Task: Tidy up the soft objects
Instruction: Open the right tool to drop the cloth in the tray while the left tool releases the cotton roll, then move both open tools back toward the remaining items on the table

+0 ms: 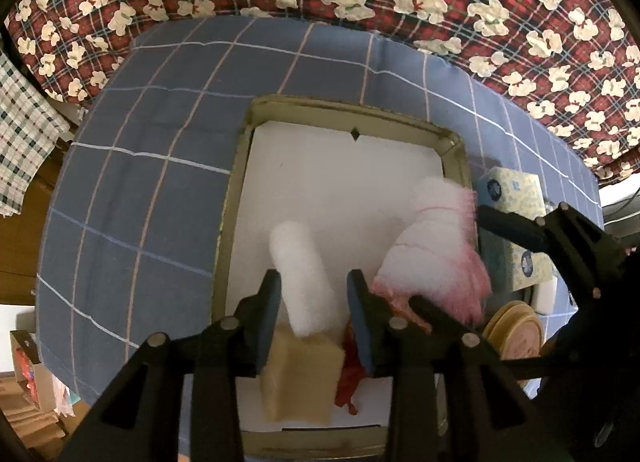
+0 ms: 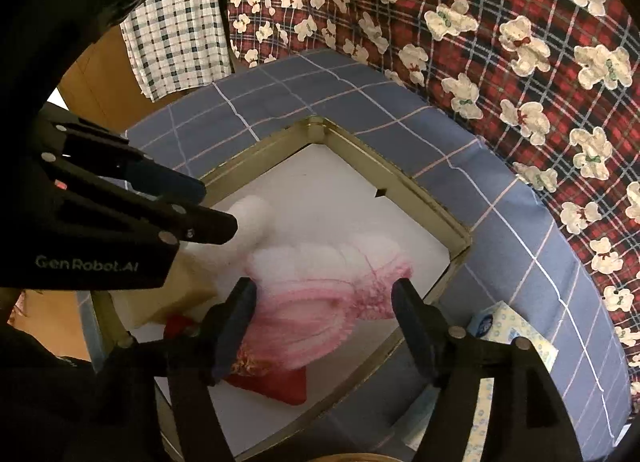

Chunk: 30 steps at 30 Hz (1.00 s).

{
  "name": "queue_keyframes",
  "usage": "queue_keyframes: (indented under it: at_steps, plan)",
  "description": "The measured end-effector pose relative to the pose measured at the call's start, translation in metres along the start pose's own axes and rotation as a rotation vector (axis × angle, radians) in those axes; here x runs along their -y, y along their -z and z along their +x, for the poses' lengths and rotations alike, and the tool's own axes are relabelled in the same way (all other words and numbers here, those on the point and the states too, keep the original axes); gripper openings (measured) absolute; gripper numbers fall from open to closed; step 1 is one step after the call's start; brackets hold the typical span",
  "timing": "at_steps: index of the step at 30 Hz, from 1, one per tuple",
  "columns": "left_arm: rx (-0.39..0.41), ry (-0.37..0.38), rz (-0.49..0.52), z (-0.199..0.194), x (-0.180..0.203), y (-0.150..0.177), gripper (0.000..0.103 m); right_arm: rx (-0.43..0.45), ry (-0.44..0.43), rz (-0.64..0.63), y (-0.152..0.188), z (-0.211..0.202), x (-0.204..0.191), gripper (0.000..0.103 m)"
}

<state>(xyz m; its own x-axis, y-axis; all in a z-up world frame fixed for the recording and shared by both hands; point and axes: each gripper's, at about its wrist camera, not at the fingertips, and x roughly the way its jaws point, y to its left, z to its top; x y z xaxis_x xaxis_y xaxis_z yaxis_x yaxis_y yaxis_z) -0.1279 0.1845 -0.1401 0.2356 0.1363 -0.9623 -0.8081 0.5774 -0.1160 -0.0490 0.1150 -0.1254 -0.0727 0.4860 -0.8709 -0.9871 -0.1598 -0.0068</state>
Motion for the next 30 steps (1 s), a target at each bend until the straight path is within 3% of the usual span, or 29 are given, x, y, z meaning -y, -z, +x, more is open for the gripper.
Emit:
queue_keyframes:
  at_steps: [2, 7, 18, 30]
  plan:
    - [0.009, -0.012, -0.002, -0.003, 0.002, 0.000, 0.055, 0.005, 0.015, 0.003, 0.001, -0.005, 0.003, 0.072]
    - [0.049, -0.029, 0.004, -0.015, 0.011, 0.000, 0.067, 0.029, 0.057, 0.070, 0.011, -0.026, 0.023, 0.073]
    - [0.065, 0.000, 0.112, -0.020, 0.066, 0.001, 0.069, 0.053, 0.149, 0.193, 0.051, -0.067, 0.052, 0.074]
    - [0.026, 0.107, 0.306, -0.014, 0.161, 0.017, 0.069, -0.006, 0.298, 0.454, 0.148, -0.120, 0.115, 0.074]
